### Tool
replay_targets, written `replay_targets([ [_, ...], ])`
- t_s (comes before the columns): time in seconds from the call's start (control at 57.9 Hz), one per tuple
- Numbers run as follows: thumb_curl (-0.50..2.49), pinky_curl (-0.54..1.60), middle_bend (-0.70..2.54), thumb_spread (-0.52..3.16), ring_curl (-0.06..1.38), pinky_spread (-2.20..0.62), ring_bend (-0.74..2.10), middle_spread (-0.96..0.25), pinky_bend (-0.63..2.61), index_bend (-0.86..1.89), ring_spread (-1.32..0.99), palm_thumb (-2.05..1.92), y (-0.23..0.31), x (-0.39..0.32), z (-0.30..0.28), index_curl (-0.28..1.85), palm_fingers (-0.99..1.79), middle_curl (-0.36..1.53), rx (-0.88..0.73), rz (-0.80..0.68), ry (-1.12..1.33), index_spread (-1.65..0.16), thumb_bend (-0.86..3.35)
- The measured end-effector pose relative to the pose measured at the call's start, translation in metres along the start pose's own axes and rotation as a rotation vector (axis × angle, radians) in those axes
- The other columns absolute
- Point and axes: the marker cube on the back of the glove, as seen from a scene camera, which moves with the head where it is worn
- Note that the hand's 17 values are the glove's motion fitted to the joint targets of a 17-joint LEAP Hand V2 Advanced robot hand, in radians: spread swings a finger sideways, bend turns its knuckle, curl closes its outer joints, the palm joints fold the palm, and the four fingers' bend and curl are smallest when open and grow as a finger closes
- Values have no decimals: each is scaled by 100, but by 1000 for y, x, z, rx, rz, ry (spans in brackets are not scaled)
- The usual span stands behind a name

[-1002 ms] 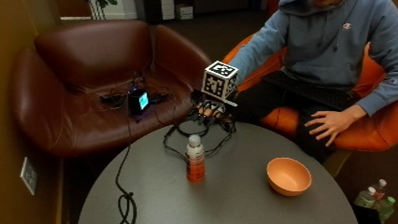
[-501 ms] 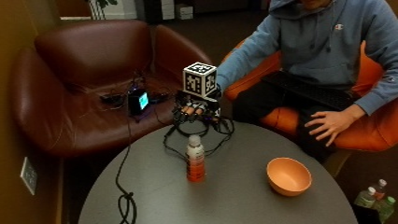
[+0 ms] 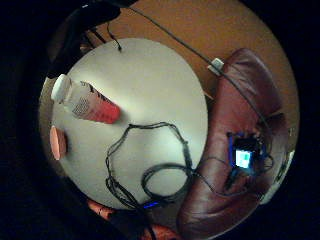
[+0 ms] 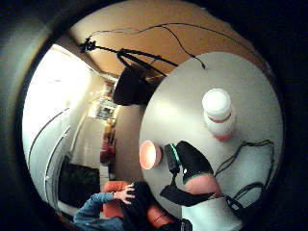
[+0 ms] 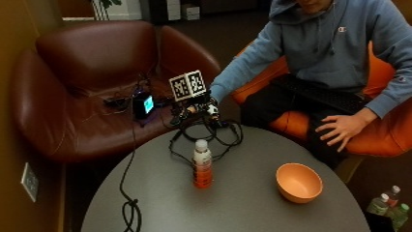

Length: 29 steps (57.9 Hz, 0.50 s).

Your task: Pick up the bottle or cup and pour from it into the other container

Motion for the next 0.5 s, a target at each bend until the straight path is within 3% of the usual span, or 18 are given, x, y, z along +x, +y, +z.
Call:
replay_targets([
  [0.501, 34, 36, 19, 90, 31, 24, 39, -10, 48, 11, -12, 53, 17, 49, 41, 20, 12, 33, -48, 48, -283, -38, -4],
])
